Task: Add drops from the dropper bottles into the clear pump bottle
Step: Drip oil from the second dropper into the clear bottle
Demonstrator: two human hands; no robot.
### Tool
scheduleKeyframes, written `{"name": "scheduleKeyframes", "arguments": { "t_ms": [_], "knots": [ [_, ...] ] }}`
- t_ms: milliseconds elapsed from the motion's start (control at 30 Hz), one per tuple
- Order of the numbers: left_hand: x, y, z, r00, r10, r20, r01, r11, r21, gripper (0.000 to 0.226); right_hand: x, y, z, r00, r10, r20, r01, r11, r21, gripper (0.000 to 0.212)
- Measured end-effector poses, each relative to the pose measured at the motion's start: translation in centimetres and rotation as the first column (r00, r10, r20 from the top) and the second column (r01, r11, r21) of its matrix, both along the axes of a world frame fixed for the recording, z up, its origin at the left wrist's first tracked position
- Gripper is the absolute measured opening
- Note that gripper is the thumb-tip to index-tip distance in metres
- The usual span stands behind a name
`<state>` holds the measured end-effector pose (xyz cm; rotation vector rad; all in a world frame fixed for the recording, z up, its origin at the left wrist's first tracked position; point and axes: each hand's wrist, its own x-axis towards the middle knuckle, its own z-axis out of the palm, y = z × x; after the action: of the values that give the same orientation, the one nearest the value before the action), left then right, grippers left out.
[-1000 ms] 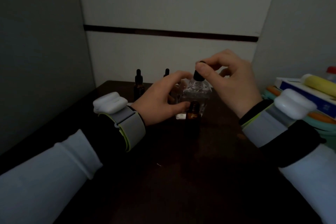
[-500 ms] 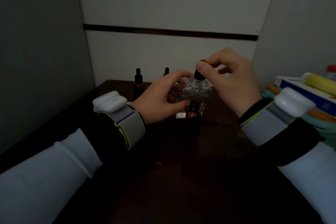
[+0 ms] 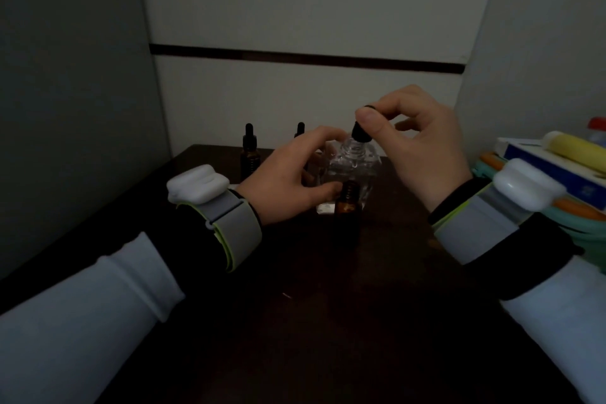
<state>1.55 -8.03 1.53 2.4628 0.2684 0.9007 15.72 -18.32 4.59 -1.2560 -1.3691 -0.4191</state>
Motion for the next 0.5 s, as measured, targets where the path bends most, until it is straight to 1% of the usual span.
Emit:
{"name": "scheduleKeyframes", "arguments": {
  "t_ms": [100, 200, 300, 400, 500],
  "knots": [
    [0.0, 0.1, 0.0, 1.000, 0.010, -0.005, -0.010, 1.000, 0.002, 0.056, -0.1, -0.3, 0.6, 0.996, 0.025, -0.091, -0.012, 0.990, 0.138, 0.008],
    [-0.1, 0.1, 0.0, 1.000, 0.005, -0.001, -0.005, 1.000, -0.002, 0.056, -0.2, -0.9, 1.3, 0.989, 0.069, -0.133, -0.034, 0.967, 0.252, 0.006],
    [-0.1, 0.1, 0.1, 1.000, -0.005, -0.003, 0.005, 1.000, -0.003, 0.056, -0.4, -1.0, 1.3, 0.984, 0.104, -0.145, -0.070, 0.973, 0.221, 0.009],
    [-0.2, 0.1, 0.1, 1.000, 0.005, -0.012, -0.005, 1.000, -0.008, 0.056, -0.6, -0.7, 0.8, 0.987, 0.116, -0.109, -0.100, 0.984, 0.147, 0.010],
    [-0.2, 0.0, 0.2, 1.000, 0.002, -0.007, -0.002, 1.000, -0.009, 0.056, -0.8, -0.5, 0.5, 0.988, 0.128, -0.086, -0.119, 0.987, 0.110, 0.010]
  ]
}}
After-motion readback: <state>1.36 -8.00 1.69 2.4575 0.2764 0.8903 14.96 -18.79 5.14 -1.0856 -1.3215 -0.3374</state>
